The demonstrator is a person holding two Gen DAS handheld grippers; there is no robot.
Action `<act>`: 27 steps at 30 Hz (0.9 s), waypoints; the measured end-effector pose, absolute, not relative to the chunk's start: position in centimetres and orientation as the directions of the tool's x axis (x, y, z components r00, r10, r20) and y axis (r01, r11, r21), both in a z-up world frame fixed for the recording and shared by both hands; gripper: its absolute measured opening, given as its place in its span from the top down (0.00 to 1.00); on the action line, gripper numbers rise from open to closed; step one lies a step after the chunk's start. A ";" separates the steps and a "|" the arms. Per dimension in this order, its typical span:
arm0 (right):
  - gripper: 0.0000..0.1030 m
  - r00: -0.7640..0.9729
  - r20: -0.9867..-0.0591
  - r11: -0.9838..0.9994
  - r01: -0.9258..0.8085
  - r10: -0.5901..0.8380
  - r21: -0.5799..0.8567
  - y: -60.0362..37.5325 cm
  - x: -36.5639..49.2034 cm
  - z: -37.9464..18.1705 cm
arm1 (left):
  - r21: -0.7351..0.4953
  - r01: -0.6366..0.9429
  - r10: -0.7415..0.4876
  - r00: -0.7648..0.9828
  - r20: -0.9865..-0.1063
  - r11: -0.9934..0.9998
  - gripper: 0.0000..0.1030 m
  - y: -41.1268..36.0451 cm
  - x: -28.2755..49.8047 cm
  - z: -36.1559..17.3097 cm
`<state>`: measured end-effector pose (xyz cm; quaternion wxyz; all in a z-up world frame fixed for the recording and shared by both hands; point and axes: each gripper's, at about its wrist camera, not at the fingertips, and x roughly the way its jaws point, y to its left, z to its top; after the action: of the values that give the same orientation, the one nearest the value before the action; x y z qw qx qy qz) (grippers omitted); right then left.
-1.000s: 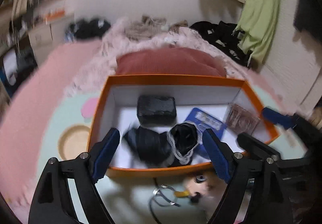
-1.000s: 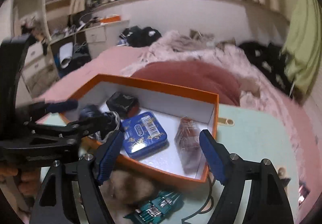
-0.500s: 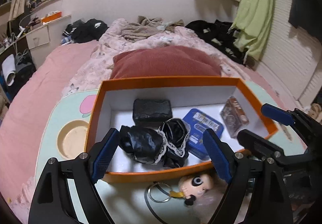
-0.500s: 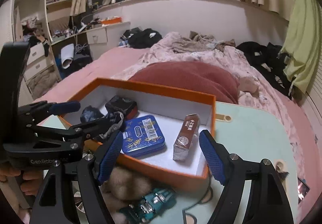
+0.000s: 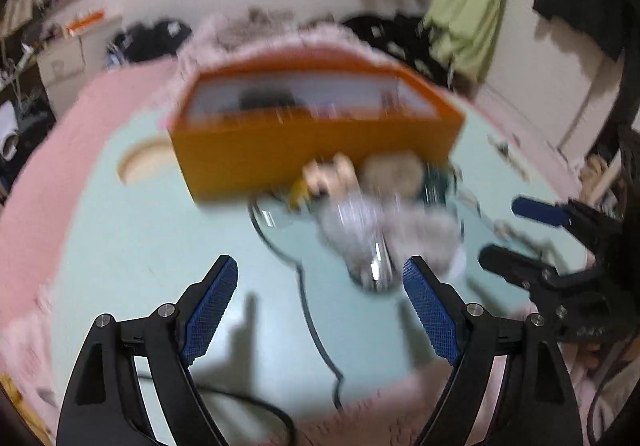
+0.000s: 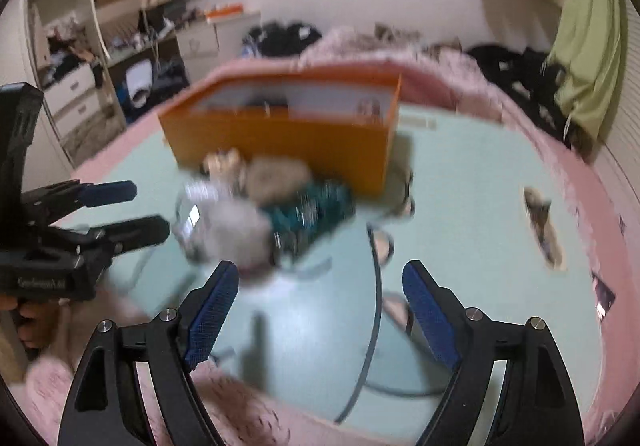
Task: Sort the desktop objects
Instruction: 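Move both open grippers back over the remaining items on the table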
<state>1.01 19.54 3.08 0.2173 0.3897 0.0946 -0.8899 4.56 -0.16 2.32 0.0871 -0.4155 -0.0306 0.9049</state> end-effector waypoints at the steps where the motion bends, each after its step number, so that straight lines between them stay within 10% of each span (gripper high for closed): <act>1: 0.18 -0.592 -0.756 -0.894 0.448 -0.280 -0.020 19.5 0.9 2.2 | -0.117 -0.129 0.173 -0.624 -0.762 -0.985 0.18 0.2 4.7 1.5; 6: 0.00 -0.596 -0.754 -0.895 0.445 -0.277 -0.023 19.8 1.0 1.5 | -0.032 -0.098 0.085 -0.605 -0.792 -0.995 0.04 1.4 4.7 0.6; 27: 0.00 -0.594 -0.744 -0.875 0.484 -0.306 -0.027 20.0 1.2 1.3 | -0.036 -0.095 0.087 -0.603 -0.793 -0.995 0.00 1.5 5.2 0.3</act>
<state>1.22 20.04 1.30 0.2228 0.3918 0.1137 -0.8854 5.22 1.45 0.34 0.0508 -0.4429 0.0048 0.8951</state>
